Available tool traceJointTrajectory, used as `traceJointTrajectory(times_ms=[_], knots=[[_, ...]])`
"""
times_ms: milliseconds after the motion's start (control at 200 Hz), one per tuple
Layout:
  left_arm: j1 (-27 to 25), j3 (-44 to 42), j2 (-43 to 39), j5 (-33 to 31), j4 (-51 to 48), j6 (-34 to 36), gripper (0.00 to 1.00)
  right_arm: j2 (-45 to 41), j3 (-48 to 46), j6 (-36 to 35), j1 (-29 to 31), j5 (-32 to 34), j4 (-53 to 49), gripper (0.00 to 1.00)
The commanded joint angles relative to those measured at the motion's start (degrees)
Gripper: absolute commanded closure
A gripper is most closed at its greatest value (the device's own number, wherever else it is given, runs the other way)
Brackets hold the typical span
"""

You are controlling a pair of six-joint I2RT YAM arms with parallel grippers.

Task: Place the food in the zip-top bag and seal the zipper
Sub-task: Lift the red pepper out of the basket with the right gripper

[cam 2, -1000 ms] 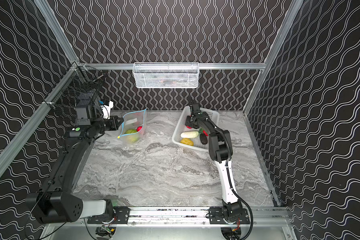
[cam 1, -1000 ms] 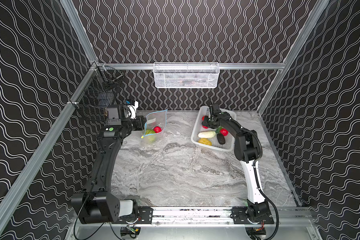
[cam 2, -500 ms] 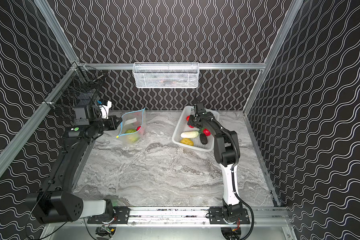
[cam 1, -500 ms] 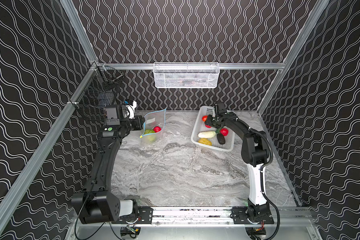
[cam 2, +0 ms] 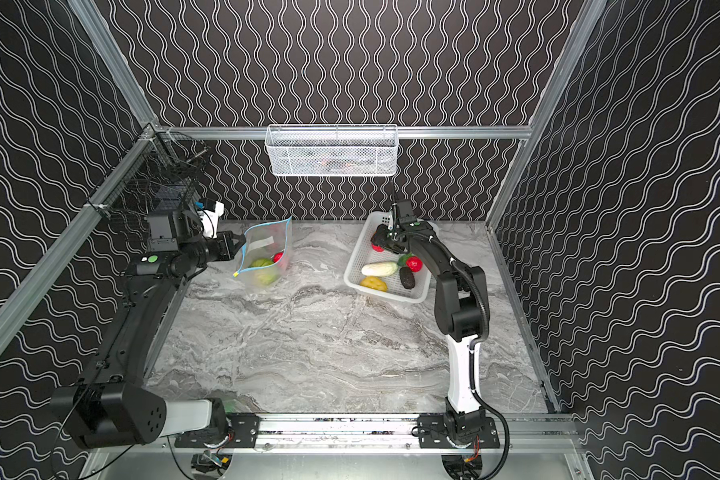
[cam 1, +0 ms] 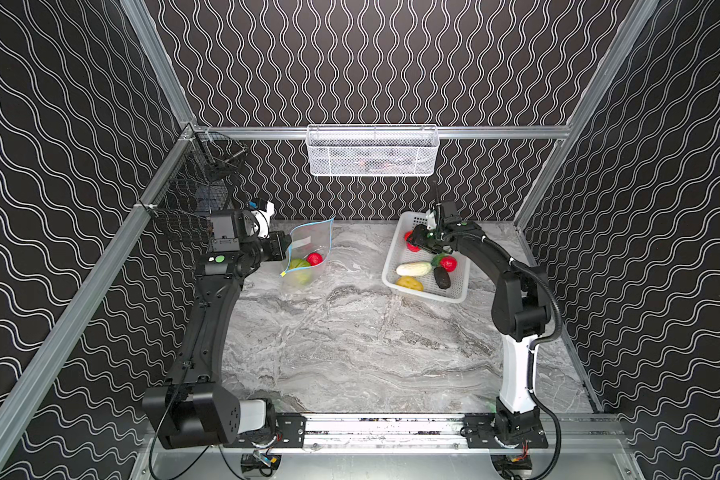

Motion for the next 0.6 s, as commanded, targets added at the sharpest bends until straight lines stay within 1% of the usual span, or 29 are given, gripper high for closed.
traceJointTrajectory(times_ms=[0, 260, 465, 596], knots=[[0.08, 0.75, 0.37, 0.69, 1.26, -0.16, 1.00, -2.28, -1.37, 1.44, 0.18, -2.70, 2.81, 0.63], [0.08, 1.46, 1.56, 1.99, 0.70, -0.94, 1.00, -8.19, -6.90, 2.29, 1.07, -4.86, 8.57, 0.63], [0.08, 1.86, 1.93, 1.78, 0.59, -0.96, 1.00, -11.14, -8.29, 2.03, 2.83, -5.34, 11.16, 0.64], [0.08, 1.20, 1.42, 1.22, 0.80, -0.71, 1.00, -11.52, -7.40, 1.24, 4.87, -4.85, 11.60, 0.64]])
